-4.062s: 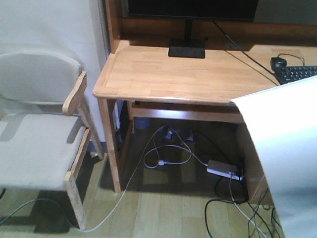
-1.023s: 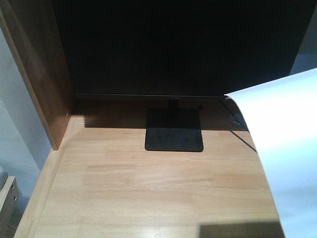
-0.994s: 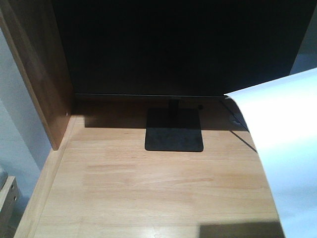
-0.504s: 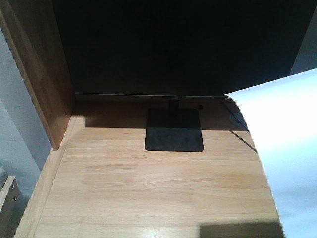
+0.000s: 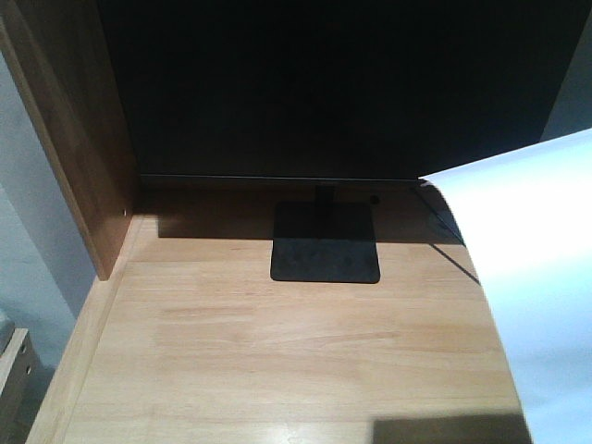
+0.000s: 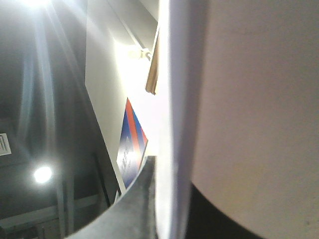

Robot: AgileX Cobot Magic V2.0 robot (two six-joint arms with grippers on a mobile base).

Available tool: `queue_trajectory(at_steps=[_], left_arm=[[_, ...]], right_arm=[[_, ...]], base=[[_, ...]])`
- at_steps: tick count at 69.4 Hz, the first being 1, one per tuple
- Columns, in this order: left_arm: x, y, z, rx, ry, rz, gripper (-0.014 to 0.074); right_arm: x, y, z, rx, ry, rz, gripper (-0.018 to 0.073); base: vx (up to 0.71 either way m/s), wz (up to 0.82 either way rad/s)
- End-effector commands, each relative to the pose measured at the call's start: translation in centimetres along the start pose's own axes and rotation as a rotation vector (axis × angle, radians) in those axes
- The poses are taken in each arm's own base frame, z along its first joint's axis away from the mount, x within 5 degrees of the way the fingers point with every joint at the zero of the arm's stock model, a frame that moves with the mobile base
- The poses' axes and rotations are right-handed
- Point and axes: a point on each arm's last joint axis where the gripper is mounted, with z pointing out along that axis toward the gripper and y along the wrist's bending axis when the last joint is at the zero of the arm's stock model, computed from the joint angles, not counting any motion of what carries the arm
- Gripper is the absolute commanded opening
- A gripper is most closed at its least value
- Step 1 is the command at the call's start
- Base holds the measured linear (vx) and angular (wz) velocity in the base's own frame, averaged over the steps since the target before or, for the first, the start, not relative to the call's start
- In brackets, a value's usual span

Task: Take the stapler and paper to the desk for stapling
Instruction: 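Hold the stapler and paper above the desk surface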

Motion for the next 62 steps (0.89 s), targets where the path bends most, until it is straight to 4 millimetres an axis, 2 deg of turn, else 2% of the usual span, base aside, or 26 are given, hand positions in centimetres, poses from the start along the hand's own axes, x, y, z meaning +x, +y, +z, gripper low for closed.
queue_trajectory(at_steps=[1,62], left_arm=[[-1.64,-0.31,-0.01,0.029,-0.114,0.001,-0.0006],[-1.79,-0.26,0.13,0.020,-0.125,0.018,-0.0006]], right_arm=[[-0.53,0.68,0.64,-0.041,-0.023,-0.013,-0.0008],[-0.53,0.69,0.64,-0.042,-0.023,-0.013,-0.0008]], base=[[0.00,0.00],[0.00,0.00]])
